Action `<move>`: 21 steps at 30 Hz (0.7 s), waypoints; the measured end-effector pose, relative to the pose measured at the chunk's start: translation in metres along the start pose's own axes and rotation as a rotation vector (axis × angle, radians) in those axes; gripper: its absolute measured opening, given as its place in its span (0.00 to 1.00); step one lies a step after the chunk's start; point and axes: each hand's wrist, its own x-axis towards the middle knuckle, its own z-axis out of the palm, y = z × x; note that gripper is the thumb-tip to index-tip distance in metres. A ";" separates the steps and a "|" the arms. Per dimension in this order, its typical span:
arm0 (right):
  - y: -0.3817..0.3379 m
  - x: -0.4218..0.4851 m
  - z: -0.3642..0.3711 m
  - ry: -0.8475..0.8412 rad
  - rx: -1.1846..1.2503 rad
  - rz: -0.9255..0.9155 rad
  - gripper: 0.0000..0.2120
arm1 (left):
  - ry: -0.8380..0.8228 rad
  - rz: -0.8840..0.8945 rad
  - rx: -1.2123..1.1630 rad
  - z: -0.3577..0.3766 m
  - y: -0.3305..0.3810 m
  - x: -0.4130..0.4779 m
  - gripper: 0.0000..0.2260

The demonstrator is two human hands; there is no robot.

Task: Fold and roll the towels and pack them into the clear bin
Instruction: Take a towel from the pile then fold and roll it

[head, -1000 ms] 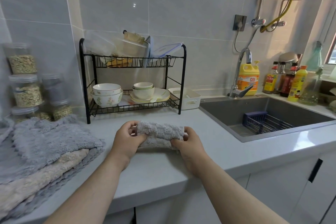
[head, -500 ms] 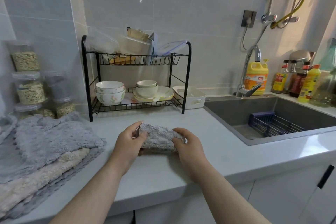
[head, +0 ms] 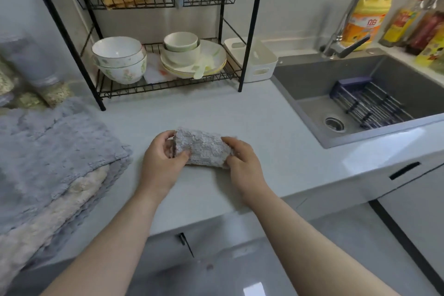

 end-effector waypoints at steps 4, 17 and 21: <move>-0.033 -0.009 -0.006 -0.013 0.125 0.212 0.28 | -0.011 -0.130 0.036 0.000 0.026 -0.002 0.15; -0.168 -0.077 -0.198 0.206 0.426 0.076 0.18 | -0.397 -0.124 -0.341 0.080 0.223 -0.021 0.18; -0.168 -0.106 -0.284 0.351 0.417 0.024 0.18 | -0.636 -0.104 -0.363 0.155 0.272 -0.036 0.16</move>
